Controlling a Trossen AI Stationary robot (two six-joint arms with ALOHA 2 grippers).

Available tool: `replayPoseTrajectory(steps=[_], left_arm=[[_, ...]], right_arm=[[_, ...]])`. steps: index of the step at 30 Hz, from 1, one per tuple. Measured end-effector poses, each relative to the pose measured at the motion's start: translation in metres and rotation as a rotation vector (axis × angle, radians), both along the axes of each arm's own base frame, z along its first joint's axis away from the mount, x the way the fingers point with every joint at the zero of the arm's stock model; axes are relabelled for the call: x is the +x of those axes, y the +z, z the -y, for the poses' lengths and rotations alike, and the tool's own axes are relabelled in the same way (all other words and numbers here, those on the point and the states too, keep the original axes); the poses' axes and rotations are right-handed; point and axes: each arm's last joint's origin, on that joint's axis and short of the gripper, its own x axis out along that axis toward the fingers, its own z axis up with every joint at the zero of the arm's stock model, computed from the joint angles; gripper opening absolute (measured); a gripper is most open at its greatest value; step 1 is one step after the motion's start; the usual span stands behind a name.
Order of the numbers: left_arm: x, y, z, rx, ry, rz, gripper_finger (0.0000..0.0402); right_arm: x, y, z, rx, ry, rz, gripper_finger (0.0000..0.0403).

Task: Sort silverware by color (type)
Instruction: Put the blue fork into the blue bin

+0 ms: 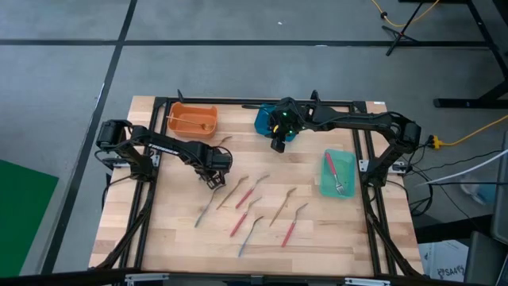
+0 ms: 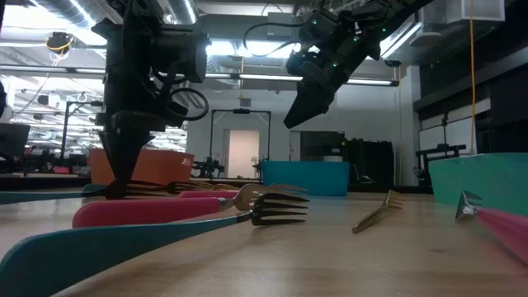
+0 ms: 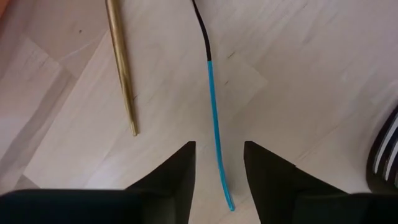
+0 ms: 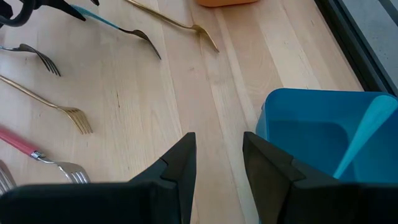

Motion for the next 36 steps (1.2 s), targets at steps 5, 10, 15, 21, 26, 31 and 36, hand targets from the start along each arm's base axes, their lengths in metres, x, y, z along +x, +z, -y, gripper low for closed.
replayPoseTrajectory(steps=[5, 10, 15, 21, 26, 31, 36], left_arm=[[0.000, 0.000, -0.001, 0.032, 0.001, 0.005, 0.0134], [0.001, -0.002, -0.001, 0.038, 0.007, 0.023, 0.0130], [-0.009, -0.018, 0.000, 0.024, 0.051, 0.025, 0.0124], [-0.015, -0.024, 0.001, 0.028, 0.088, 0.018, 0.0099], [-0.013, -0.024, 0.003, 0.039, 0.079, 0.043, 0.0051], [-0.011, -0.025, 0.003, 0.040, 0.078, 0.057, 0.0007], [-0.010, -0.025, 0.003, 0.047, 0.022, 0.057, 0.0006]], right_arm=[[0.000, 0.000, 0.000, 0.000, 0.000, 0.000, 0.0124], [0.000, 0.000, 0.000, 0.000, 0.000, 0.000, 0.0124], [0.000, 0.000, 0.000, 0.000, 0.000, 0.000, 0.0124], [0.000, 0.000, 0.000, 0.000, 0.000, 0.000, 0.0124], [0.000, 0.000, 0.000, 0.000, 0.000, 0.000, 0.0124], [0.000, 0.000, 0.000, 0.000, 0.000, 0.000, 0.0124], [0.000, 0.000, 0.000, 0.000, 0.001, 0.000, 0.0124]])
